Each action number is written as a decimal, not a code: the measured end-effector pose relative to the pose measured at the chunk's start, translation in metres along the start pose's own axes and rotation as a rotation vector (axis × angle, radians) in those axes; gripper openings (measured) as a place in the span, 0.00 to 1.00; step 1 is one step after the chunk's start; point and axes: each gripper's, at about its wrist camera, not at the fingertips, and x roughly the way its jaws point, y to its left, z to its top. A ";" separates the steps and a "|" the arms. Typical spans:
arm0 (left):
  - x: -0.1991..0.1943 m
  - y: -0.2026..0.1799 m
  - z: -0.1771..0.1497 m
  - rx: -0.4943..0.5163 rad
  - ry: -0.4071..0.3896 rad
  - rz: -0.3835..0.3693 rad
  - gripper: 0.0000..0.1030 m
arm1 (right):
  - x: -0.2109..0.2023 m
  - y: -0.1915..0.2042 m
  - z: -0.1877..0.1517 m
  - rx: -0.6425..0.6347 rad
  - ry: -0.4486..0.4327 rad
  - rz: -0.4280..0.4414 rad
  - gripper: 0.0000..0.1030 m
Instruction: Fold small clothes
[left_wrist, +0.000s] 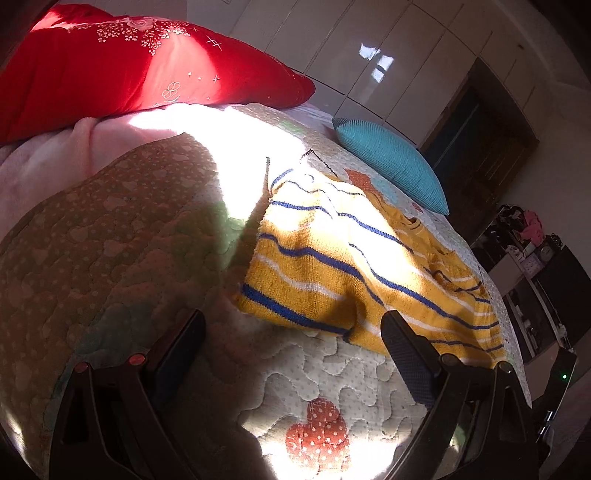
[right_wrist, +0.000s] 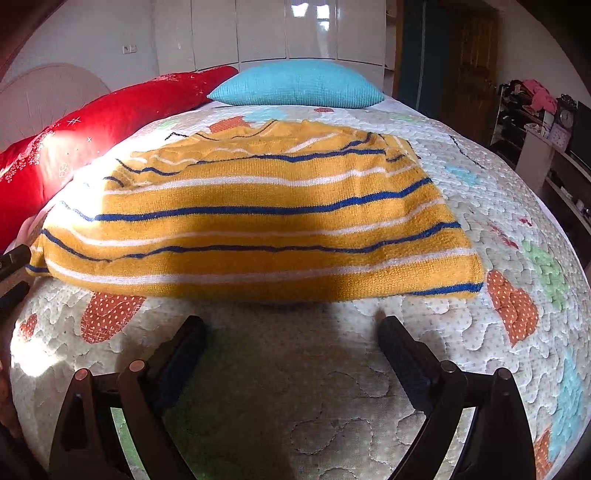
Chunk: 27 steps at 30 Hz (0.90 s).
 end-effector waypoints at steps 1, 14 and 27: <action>-0.003 0.004 0.002 -0.029 -0.005 -0.030 0.92 | 0.000 -0.001 0.000 0.002 -0.003 0.006 0.95; 0.070 0.010 0.068 -0.161 0.212 -0.215 0.92 | -0.004 -0.010 -0.004 0.039 -0.037 0.114 1.00; 0.099 -0.038 0.096 -0.007 0.292 -0.002 0.20 | -0.036 -0.050 0.033 0.052 -0.080 0.306 0.82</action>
